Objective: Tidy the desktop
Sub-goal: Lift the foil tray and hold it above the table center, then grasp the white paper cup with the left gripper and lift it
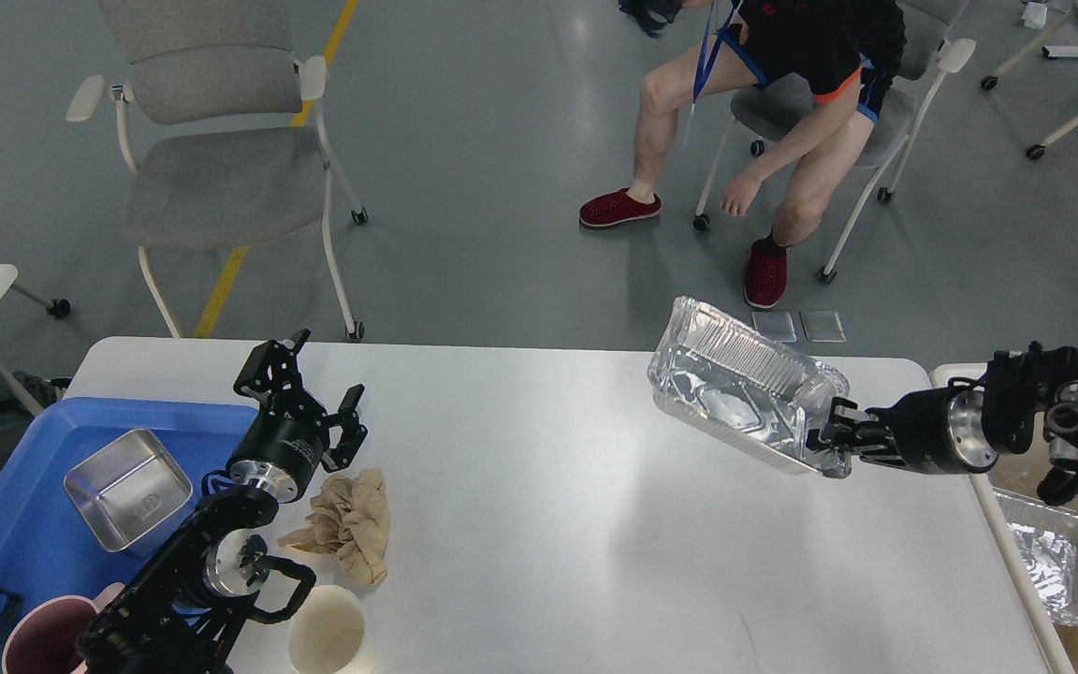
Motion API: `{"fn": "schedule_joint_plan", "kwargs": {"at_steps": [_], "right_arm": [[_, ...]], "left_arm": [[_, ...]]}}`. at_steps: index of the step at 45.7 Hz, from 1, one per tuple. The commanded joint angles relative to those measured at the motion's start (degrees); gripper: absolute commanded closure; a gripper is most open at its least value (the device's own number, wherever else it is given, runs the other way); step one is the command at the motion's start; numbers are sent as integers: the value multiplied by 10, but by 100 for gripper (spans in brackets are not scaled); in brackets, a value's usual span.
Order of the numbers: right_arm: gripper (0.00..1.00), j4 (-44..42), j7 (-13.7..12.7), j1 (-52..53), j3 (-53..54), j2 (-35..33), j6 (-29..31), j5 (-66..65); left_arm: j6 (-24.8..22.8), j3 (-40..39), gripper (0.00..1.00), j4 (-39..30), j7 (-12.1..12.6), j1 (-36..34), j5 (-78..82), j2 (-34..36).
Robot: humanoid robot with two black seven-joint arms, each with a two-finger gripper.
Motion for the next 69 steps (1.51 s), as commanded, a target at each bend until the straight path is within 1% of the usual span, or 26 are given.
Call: {"fn": "schedule_joint_plan", "kwargs": {"at_steps": [1, 7, 12, 16, 24, 29, 36, 41, 43, 46, 49, 52, 55, 57, 59, 63, 66, 69], "right_arm": [[100, 2, -3, 48, -10, -4, 11, 9], [100, 14, -10, 136, -82, 8, 7, 6], [100, 22, -16, 198, -144, 48, 0, 5], [100, 21, -28, 227, -180, 83, -12, 0], [100, 13, -57, 252, -218, 141, -18, -80], [100, 10, -76, 260, -222, 151, -18, -81], [100, 12, -80, 262, -220, 151, -16, -79], [100, 12, -80, 260, -219, 151, -15, -79], [100, 12, -79, 259, -219, 152, -15, -79], [100, 12, -79, 257, -218, 154, -15, -76], [100, 12, -79, 256, -219, 155, -15, -70], [100, 12, -79, 255, -219, 155, -15, -67], [100, 13, -79, 254, -218, 153, -14, -67], [100, 12, -79, 254, -218, 152, -14, -67], [100, 12, -79, 254, -218, 152, -14, -67], [100, 12, -79, 252, -218, 153, -14, -67], [100, 13, -79, 252, -217, 155, -14, -67], [100, 12, -79, 249, -217, 156, -14, -67]], "left_arm": [[0, 0, 3, 0, 0, 0, 0, 0], [0, 1, 3, 0, 0, 0, 1, 0], [0, 2, 3, 0, 0, -1, 1, 1], [0, 2, 3, 0, 0, -1, 2, 4], [1, 2, 3, 0, 1, -1, 2, 16], [2, 2, 3, 0, 1, 0, 2, 21], [13, 19, 3, 0, 1, 3, 6, 22], [15, 69, 3, -6, 1, 3, 6, 36], [22, 100, 3, -23, 4, 3, 7, 50], [44, 161, 3, -75, 13, 4, 8, 91], [71, 236, 3, -161, 25, 5, 6, 155], [93, 283, 3, -235, 51, 9, 6, 224], [95, 292, 3, -287, 84, 20, 6, 296], [94, 298, 4, -311, 101, 30, 7, 349], [93, 300, 4, -338, 105, 40, 7, 405], [87, 318, 4, -402, 105, 52, 6, 519], [74, 329, 4, -441, 105, 54, 6, 592], [62, 340, 4, -464, 105, 55, 6, 652]]}}
